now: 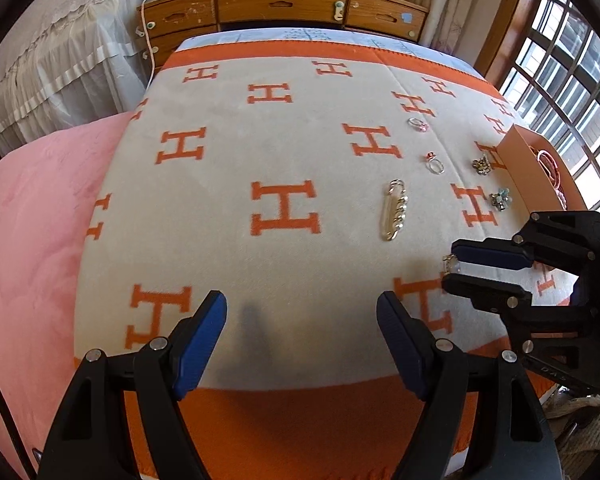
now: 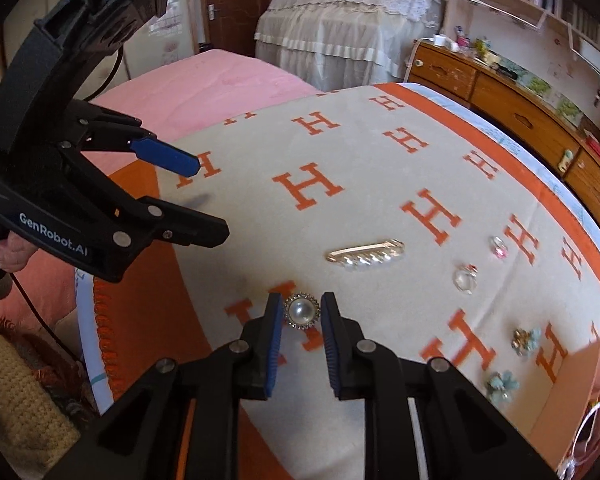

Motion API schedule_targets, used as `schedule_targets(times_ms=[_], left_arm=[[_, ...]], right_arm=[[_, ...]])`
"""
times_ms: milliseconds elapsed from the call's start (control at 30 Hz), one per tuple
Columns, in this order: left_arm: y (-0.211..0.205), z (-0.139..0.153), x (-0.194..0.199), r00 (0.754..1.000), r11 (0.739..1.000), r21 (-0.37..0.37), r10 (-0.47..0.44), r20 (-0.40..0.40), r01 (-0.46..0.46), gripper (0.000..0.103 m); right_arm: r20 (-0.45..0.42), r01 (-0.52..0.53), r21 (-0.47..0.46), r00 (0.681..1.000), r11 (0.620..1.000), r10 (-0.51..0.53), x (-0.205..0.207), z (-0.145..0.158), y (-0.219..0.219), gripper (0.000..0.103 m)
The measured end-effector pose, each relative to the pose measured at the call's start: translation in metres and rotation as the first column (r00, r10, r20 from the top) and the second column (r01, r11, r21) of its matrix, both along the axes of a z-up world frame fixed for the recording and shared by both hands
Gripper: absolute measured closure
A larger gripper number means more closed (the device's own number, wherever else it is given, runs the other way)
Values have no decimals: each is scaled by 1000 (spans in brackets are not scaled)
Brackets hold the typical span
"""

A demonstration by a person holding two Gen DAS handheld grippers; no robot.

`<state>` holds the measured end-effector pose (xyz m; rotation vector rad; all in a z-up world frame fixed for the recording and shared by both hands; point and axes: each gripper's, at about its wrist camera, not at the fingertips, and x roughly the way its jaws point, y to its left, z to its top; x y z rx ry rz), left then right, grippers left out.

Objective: Organize jewelry
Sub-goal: 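Grasp the pearl button earring with the right tool while the left tool approaches the gold pin, then grasp the gold pearl pin with the left tool and lower it into the pink box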

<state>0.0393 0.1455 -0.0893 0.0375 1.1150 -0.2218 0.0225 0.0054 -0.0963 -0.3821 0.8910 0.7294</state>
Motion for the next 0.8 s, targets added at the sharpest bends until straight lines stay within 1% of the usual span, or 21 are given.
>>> schedule_targets(times_ms=[100, 167, 233, 267, 300, 333, 367, 400, 467, 533, 567, 600, 633, 667, 700, 800], left_arm=[[-25, 0, 16, 999, 999, 0, -41, 14, 41, 27], [-36, -2, 28, 999, 999, -2, -44, 21, 44, 27], [-43, -5, 39, 999, 999, -10, -41, 8, 42, 28], [-47, -8, 44, 999, 999, -12, -40, -1, 40, 32], [-50, -11, 49, 999, 999, -6, -41, -17, 41, 40], [-54, -14, 53, 998, 999, 5, -45, -32, 45, 43], [-58, -13, 54, 999, 998, 32, -47, -14, 48, 45], [-62, -13, 55, 998, 997, 45, -57, -15, 57, 52], [-67, -13, 56, 998, 996, 57, -66, -21, 67, 56], [-71, -13, 56, 997, 994, 73, -82, -17, 83, 61], [-73, -12, 55, 996, 993, 78, -88, -18, 89, 65], [-74, -12, 55, 995, 992, 77, -96, -20, 97, 74], [-75, -11, 54, 995, 992, 76, -99, -23, 100, 80], [-76, -10, 55, 995, 993, 77, -92, -29, 94, 92], [-75, -9, 56, 996, 994, 72, -76, -38, 79, 92], [-69, -8, 60, 998, 999, 25, -29, -63, 31, 92]], right_arm=[[5, 144, 40, 990, 989, -144, 3, 11, -34, 84], [-5, 233, 81, 972, 969, -234, 5, 18, -57, 84], [-19, 303, 128, 953, 944, -303, 3, 24, -76, 84], [-27, 327, 152, 945, 933, -327, 2, 26, -85, 84], [-35, 348, 176, 937, 921, -347, 0, 28, -92, 84], [-42, 364, 196, 931, 911, -363, -3, 29, -98, 84], [-49, 376, 211, 926, 902, -374, -5, 30, -104, 84], [-56, 382, 225, 923, 896, -380, -5, 31, -107, 84], [-70, 384, 245, 923, 890, -379, -8, 31, -112, 84], [-65, 382, 255, 923, 888, -379, -6, 33, -116, 84], [-63, 381, 260, 924, 887, -378, -7, 34, -118, 84], [-58, 381, 268, 923, 885, -380, -8, 35, -121, 84], [-54, 381, 278, 923, 882, -381, -10, 37, -123, 84], [-50, 380, 289, 923, 879, -382, -14, 38, -126, 84], [-49, 378, 301, 923, 875, -382, -15, 40, -129, 84], [-47, 387, 337, 917, 858, -395, -19, 44, -138, 84]])
